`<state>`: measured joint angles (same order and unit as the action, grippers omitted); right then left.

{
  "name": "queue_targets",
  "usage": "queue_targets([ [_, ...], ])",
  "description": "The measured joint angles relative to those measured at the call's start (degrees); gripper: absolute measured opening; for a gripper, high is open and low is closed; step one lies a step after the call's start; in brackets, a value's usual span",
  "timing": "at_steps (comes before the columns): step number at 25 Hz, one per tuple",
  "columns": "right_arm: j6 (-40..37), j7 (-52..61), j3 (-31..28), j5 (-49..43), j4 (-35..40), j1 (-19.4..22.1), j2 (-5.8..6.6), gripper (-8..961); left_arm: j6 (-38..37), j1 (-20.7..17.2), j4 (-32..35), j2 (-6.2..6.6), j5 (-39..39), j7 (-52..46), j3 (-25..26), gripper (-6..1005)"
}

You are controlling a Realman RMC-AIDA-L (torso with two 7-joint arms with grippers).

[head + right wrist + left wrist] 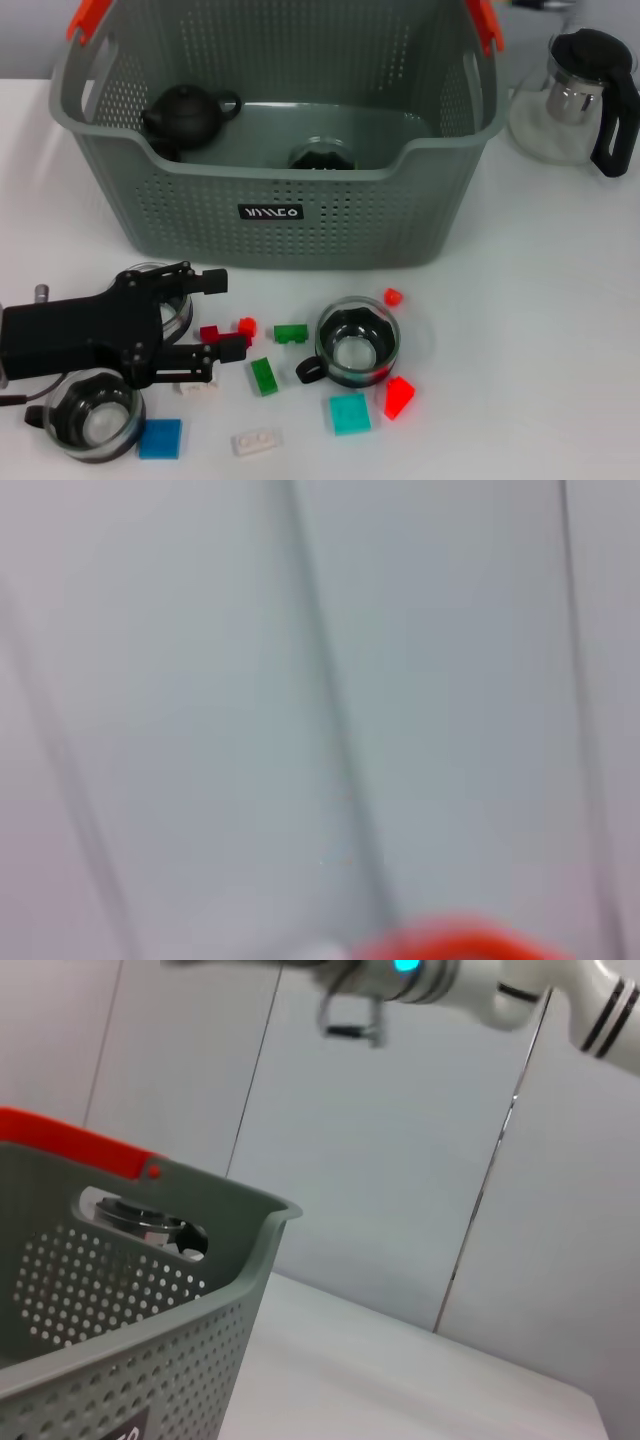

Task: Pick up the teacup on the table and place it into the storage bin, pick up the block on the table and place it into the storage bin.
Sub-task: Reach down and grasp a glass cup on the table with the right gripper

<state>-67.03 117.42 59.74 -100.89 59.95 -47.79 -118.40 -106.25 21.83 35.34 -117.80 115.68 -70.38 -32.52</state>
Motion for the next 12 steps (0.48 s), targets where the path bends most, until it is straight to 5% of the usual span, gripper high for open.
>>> queue_targets([
  [6,-22.1,-12.7,-7.8,14.8,0.2,9.0,2.22,643,-0.2,0.2,0.0,-0.02,0.0,0.0,0.4,872],
  [12,-43.8,-18.7,-12.0,12.8,5.1,17.2,2.95,642,-0.6,-0.1,0.2,0.64,0.3,0.0,0.8,873],
])
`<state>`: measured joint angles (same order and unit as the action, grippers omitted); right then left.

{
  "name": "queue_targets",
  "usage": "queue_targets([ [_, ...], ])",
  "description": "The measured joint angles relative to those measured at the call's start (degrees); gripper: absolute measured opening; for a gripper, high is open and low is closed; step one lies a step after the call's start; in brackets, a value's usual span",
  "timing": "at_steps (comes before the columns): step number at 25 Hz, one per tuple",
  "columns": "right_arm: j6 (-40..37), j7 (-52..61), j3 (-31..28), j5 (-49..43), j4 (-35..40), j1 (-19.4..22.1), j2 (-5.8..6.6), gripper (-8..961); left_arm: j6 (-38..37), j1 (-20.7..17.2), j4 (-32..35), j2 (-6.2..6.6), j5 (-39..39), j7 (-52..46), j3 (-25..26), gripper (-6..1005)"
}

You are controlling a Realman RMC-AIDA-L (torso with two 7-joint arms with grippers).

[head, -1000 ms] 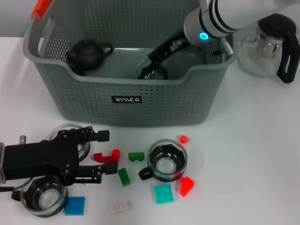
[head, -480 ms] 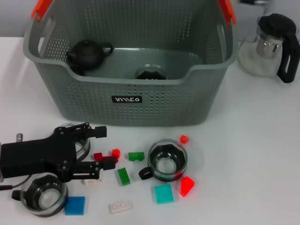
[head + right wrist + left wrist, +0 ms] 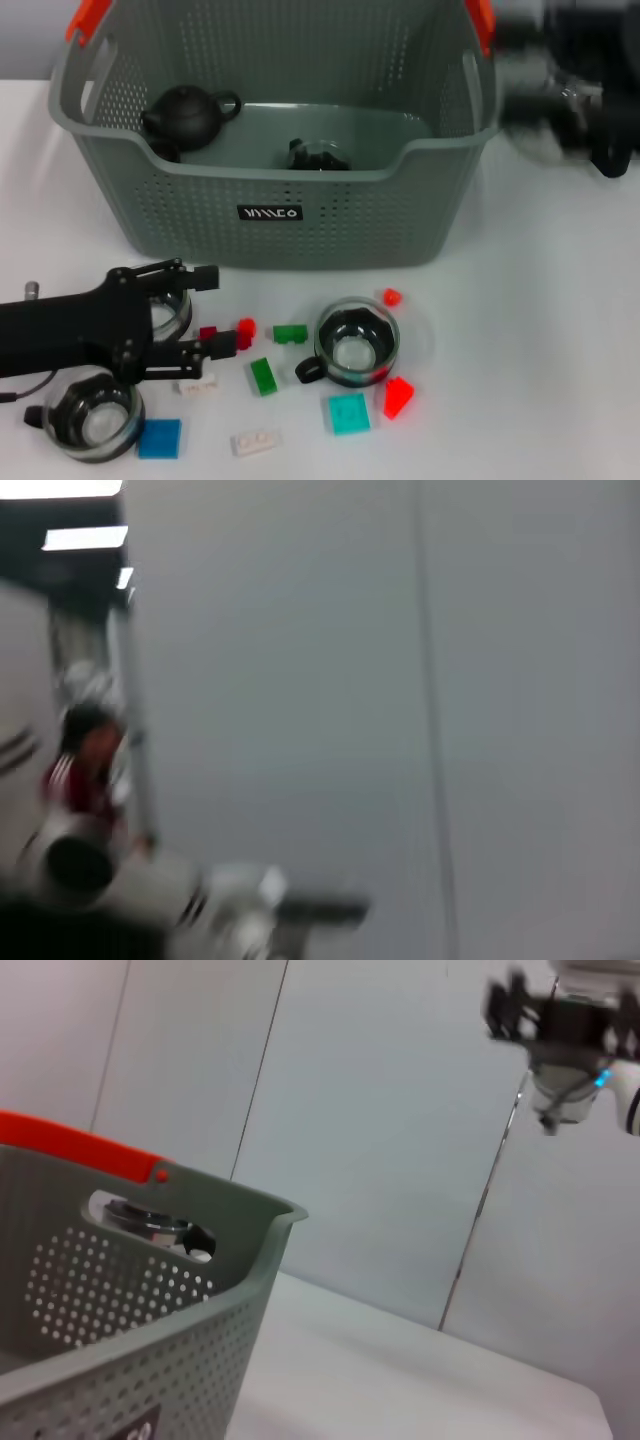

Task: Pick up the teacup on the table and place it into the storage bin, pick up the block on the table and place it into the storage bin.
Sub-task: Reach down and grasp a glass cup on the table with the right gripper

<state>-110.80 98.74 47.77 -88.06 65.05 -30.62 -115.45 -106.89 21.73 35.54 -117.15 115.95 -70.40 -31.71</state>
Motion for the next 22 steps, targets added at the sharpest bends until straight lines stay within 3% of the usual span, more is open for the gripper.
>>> queue_targets([
  [4,-2.4,4.6,3.7,-8.2,9.3,3.8,-0.16,642,-2.6,-1.0,-0.1,1.37,0.9,0.1,-0.4,873],
  [7,-2.5,8.6,7.6,-16.0,14.7,3.3,-1.06,641,-5.3,-1.4,0.1,1.96,2.0,0.2,-0.4,873],
  [14,-1.4,13.8,17.4,-36.3,14.5,-7.2,-4.76,640,-5.0,-2.5,0.3,1.94,2.7,0.0,0.1,873],
  [22,8.3,18.8,37.7,-47.0,5.1,-18.8,-5.09,639,-4.5,-2.5,-0.1,1.6,2.3,0.0,0.1,872],
])
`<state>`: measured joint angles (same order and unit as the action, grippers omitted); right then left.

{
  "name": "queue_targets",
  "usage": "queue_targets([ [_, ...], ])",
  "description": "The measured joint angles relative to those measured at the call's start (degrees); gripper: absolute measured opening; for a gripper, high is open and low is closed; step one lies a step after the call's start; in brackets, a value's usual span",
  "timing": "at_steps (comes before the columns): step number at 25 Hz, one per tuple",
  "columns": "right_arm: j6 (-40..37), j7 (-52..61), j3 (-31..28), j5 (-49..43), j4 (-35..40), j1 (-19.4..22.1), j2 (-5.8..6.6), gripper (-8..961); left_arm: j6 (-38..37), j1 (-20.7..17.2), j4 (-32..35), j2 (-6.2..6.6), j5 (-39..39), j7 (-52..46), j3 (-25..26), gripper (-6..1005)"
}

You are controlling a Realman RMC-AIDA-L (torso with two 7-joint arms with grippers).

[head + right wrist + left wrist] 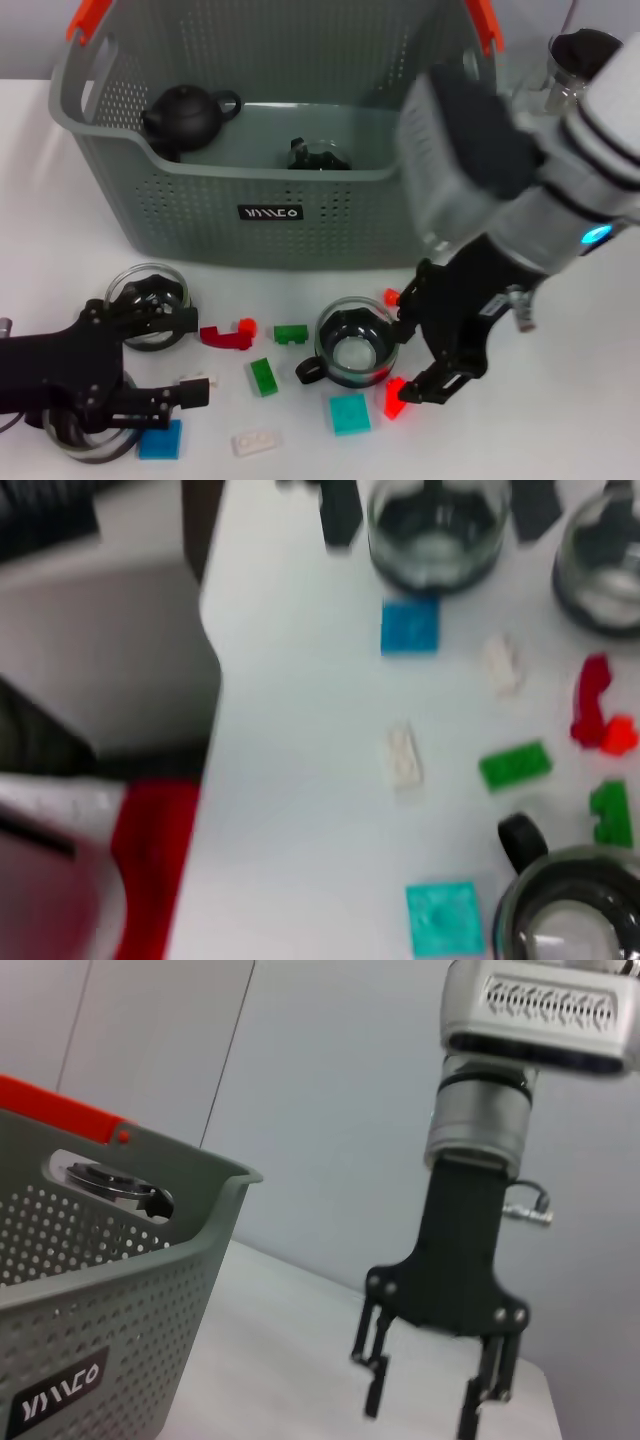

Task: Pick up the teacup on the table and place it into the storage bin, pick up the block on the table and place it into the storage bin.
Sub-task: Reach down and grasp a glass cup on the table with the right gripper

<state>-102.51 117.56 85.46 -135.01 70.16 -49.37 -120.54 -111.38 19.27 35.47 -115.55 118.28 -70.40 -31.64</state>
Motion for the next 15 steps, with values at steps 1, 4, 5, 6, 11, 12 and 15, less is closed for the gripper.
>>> queue_targets([
  [1,1.3,0.3,2.0,-0.7,-0.8,-0.7,-0.05,639,0.0,0.0,0.0,-0.02,0.0,0.0,0.0,872],
  [4,7.1,1.1,8.1,-2.2,-2.2,-1.7,-0.16,639,0.4,0.0,-0.1,-0.07,0.0,0.0,0.0,872],
  [5,8.7,1.1,9.5,-2.3,-2.4,-1.8,-0.18,639,0.8,0.0,-0.1,-0.12,0.0,0.0,0.0,872],
  [6,10.0,1.1,11.2,-2.3,-2.8,-1.8,-0.23,639,1.1,0.0,-0.1,-0.16,0.0,0.0,0.0,872],
  [11,15.1,2.3,18.2,-1.9,-4.4,-1.9,-0.4,638,1.4,0.0,-0.1,-0.33,-0.1,0.0,0.0,872],
  [12,16.0,2.8,19.4,-1.9,-4.8,-1.8,-0.43,638,1.4,0.0,-0.1,-0.38,-0.1,0.0,0.0,872],
  [15,19.0,4.1,22.5,-1.8,-6.2,-1.6,-0.46,638,1.5,0.0,-0.1,-0.58,-0.1,0.0,0.0,873],
])
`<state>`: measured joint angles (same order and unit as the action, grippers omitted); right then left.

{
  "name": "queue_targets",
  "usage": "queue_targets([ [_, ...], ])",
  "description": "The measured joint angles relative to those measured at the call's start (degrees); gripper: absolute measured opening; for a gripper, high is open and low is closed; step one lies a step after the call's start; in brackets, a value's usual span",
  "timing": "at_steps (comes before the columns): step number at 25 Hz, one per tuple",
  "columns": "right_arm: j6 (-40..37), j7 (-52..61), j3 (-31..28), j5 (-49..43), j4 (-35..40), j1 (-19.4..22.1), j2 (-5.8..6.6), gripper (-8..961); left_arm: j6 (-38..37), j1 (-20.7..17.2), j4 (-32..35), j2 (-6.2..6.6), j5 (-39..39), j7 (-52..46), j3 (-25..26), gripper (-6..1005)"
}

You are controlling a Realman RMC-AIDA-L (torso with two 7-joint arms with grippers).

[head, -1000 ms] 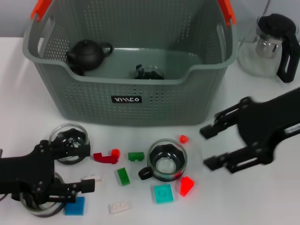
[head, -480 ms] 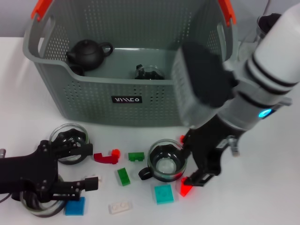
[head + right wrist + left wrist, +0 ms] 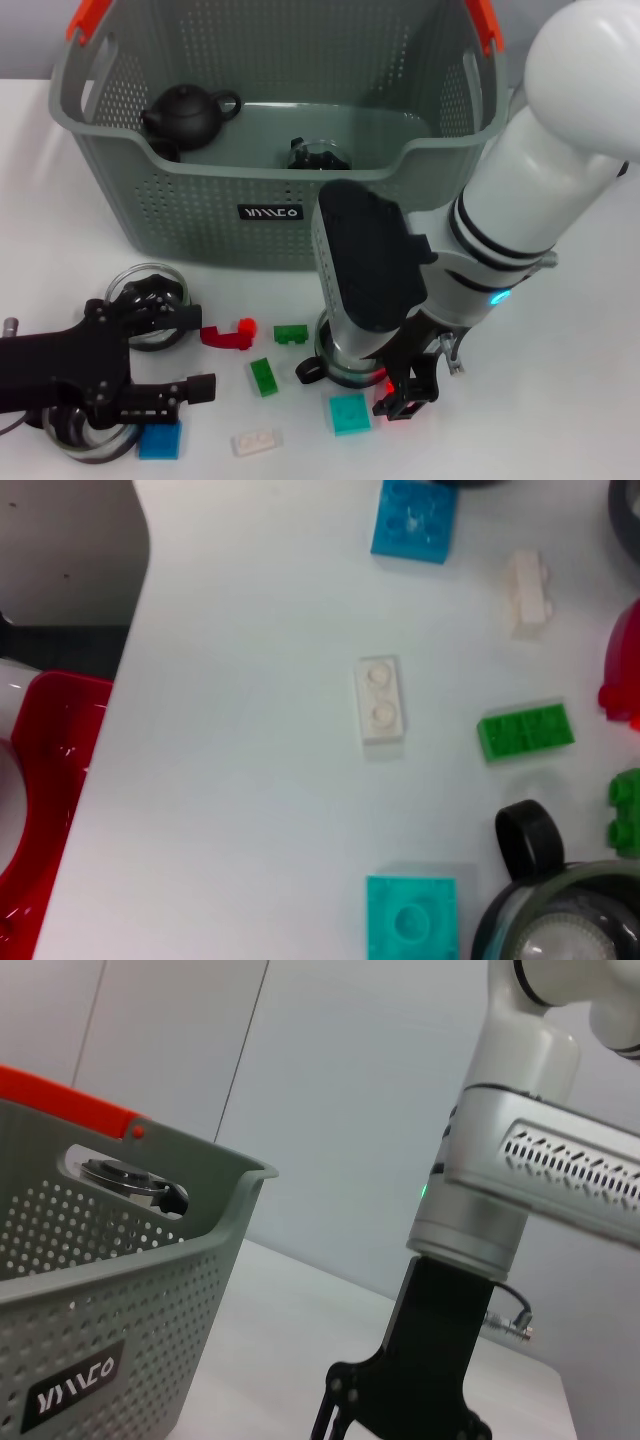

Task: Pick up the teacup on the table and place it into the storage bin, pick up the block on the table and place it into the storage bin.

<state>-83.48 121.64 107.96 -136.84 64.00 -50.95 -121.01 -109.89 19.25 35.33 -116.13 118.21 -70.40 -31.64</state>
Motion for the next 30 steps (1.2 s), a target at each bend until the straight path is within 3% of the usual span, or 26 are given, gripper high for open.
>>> queue_targets([
  [18,4.9,3.3,2.9,0.5,-1.6,-0.2,0.11,604,0.1,0.2,0.0,-0.15,-0.1,0.0,0.2,872],
  [30,2.5,2.8,0.2,2.1,0.5,0.7,0.41,133,0.1,0.0,0.0,-0.21,0.1,0.0,1.4,873],
])
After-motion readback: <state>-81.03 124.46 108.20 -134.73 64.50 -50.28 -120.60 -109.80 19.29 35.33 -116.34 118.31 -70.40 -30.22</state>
